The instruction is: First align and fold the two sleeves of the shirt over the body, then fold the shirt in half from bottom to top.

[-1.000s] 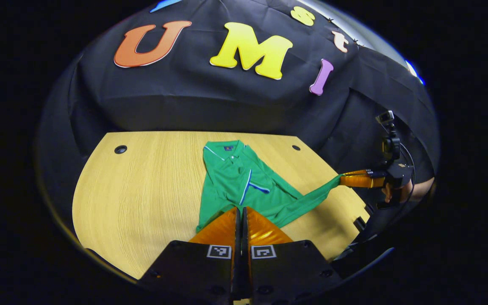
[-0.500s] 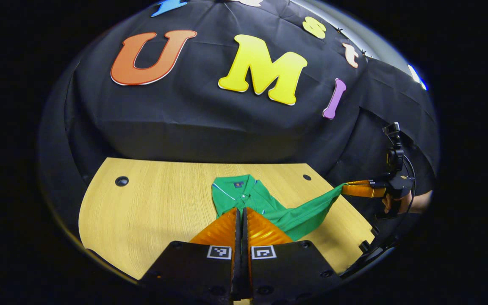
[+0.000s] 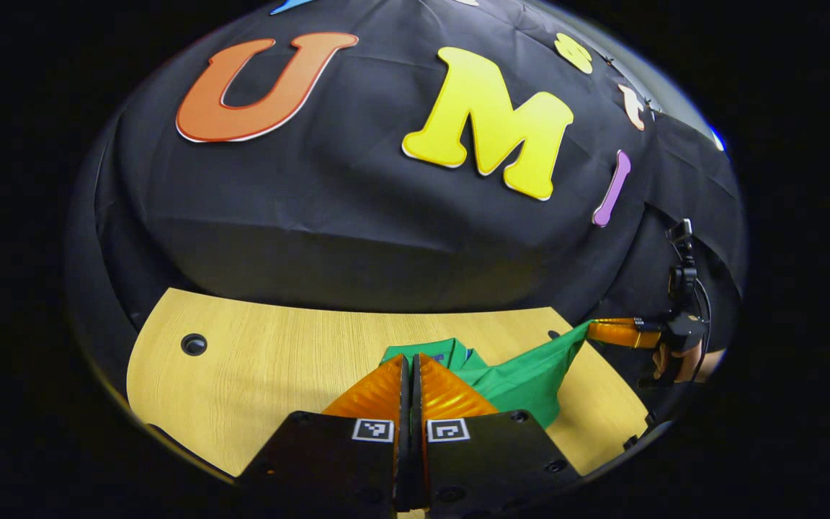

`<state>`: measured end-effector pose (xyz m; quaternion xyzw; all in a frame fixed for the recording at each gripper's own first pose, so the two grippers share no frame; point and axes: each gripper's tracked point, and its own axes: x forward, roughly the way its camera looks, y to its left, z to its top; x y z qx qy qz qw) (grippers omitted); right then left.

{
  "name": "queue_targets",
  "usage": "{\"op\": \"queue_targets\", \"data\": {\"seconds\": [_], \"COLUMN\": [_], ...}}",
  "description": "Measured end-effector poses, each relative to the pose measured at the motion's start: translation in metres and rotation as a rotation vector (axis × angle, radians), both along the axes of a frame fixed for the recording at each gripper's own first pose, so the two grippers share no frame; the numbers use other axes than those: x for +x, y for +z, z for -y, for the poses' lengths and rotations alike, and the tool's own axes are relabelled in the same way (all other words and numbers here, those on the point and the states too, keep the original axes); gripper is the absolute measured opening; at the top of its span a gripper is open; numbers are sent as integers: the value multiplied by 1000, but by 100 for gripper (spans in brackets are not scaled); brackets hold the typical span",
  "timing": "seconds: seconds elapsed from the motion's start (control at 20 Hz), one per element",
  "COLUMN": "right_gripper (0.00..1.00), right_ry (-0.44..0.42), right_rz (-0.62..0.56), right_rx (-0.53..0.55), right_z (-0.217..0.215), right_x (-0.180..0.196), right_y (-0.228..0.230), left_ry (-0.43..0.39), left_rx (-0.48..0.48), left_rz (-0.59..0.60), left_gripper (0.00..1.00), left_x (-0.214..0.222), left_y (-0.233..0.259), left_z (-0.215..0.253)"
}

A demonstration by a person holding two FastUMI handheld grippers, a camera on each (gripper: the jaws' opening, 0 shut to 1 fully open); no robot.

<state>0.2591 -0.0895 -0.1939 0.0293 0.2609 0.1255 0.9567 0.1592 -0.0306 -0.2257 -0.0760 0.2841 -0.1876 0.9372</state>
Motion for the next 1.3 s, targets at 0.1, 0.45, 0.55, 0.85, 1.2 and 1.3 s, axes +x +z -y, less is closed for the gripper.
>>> {"op": "queue_targets", "data": {"seconds": [0.1,0.45,0.55,0.85,1.2,1.3], "right_gripper": [1,1,2,66,93,93], "right_ry": [-21,-93,-109,-163,-197,-211], "right_rz": [-13,-80,-100,-86,136,228], "right_rx": [-8,-84,-113,-111,-132,-105], "right_z": [2,15,15,19,10,-1], "right_x": [21,66,72,71,2,-35], "right_y": [-20,-100,-117,-110,19,76], "left_ry": [3,78,128,172,284,330], "left_rx": [35,91,139,165,135,132], "left_rz": [11,11,5,-31,175,248], "left_gripper": [3,3,9,80,99,99], "left_x": [20,71,80,75,33,2], "left_y": [-20,-98,-121,-130,28,82], "left_z": [-2,-7,-13,-5,-12,-15]}}
